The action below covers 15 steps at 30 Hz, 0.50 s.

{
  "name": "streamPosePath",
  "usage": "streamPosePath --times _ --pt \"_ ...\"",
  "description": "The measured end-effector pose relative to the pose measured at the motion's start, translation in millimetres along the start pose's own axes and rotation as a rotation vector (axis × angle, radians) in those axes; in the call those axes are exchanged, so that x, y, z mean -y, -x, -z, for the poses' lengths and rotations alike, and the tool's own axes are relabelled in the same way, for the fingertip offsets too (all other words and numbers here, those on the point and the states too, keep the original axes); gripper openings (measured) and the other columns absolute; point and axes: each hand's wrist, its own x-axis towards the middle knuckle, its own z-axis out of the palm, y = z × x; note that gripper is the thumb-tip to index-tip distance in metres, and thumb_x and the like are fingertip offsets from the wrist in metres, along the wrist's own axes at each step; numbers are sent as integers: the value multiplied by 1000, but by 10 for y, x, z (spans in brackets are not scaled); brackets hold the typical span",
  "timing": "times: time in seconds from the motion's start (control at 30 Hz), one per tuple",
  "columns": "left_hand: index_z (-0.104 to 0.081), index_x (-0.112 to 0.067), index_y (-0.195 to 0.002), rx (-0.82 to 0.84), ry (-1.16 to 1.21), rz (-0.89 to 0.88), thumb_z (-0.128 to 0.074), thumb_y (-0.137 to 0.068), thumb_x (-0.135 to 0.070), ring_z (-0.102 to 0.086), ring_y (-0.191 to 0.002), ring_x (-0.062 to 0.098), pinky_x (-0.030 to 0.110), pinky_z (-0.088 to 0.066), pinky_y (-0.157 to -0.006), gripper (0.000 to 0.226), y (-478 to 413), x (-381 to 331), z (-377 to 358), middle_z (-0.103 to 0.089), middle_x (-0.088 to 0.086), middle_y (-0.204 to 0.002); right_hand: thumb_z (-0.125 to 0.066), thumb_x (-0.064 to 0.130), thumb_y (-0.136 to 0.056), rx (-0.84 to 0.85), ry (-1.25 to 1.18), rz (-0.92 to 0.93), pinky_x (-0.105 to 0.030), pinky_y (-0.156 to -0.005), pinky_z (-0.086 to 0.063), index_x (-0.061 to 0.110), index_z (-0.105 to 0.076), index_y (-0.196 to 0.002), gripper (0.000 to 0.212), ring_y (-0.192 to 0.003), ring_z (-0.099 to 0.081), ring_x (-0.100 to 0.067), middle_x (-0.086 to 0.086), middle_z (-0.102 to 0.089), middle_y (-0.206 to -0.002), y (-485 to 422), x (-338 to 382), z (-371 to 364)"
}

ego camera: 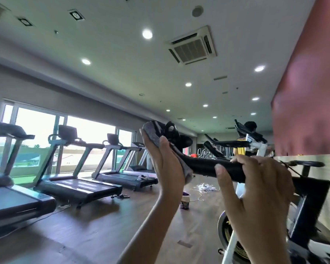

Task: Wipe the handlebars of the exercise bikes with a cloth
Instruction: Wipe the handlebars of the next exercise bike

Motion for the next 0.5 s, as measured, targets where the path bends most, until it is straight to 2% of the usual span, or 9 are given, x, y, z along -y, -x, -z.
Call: streamPosePath --times 0.07,0.13,0.2,0.27,0.33,0.37,0.4,0.43,0.5 --pt "-17 -50 -149 -3 -10 6 -39 -85 -48 -44 -133 26 51 -41 -108 68 83 -53 -24 -36 3 -153 -43 52 -92 -6 -20 -11 -57 -101 -35 10 -63 -107 49 -109 -50 -38 -13 -58 -102 -1 15 1" --pt "-13 -56 -147 30 -42 -27 -37 -85 -52 -34 -140 32 56 -34 -112 67 214 -44 -22 -33 -1 -155 -43 51 -92 -15 -15 -24 -57 -100 -35 9 -63 -106 49 -111 -51 -39 -14 -58 -104 8 26 -7" --pt "-14 -60 -144 33 -67 -40 -36 -84 -55 -33 -140 38 63 -33 -110 64 245 -52 2 -33 5 -155 -43 50 -92 -20 2 -32 -57 -100 -36 8 -64 -105 49 -111 -50 -39 -16 -59 -104 14 25 -14" --pt "-20 -53 -145 21 -83 -22 -37 -81 -55 -53 -117 37 61 -47 -94 66 71 -48 7 -39 21 -148 -43 51 -92 -20 16 -27 -56 -99 -36 8 -64 -106 50 -111 -50 -39 -16 -59 -104 20 10 -16" --pt "-24 -37 -149 -4 -51 3 -39 -82 -49 -60 -85 32 50 -53 -71 69 -119 -27 10 -49 30 -131 -43 51 -91 -26 19 -6 -57 -98 -37 8 -64 -106 50 -109 -50 -39 -15 -59 -103 21 -2 -15" --pt "-25 -37 -149 -16 -40 2 -39 -83 -49 -62 -92 36 52 -54 -76 69 -163 10 13 -51 29 -130 -43 51 -91 -33 20 1 -57 -97 -37 8 -64 -106 50 -109 -50 -38 -15 -59 -104 19 -5 -16" --pt "-24 -44 -148 -29 -59 -9 -39 -84 -52 -57 -113 44 61 -50 -89 66 -133 13 12 -45 26 -140 -43 51 -91 -39 23 4 -57 -97 -38 8 -64 -106 50 -108 -50 -37 -15 -59 -104 18 -8 -19" --pt "-23 -52 -146 -22 -95 -33 -37 -85 -55 -41 -133 47 67 -40 -102 62 -56 23 9 -34 22 -151 -44 51 -90 -42 27 4 -57 -96 -38 9 -64 -105 49 -108 -49 -37 -16 -59 -104 20 -7 -23" --pt "-14 -51 -149 16 -161 -118 -33 -91 -53 -13 -149 35 60 -22 -118 61 154 -27 -24 -13 8 -163 -44 51 -90 -42 29 -2 -56 -96 -37 9 -64 -106 50 -110 -48 -36 -16 -59 -105 16 -3 -23"
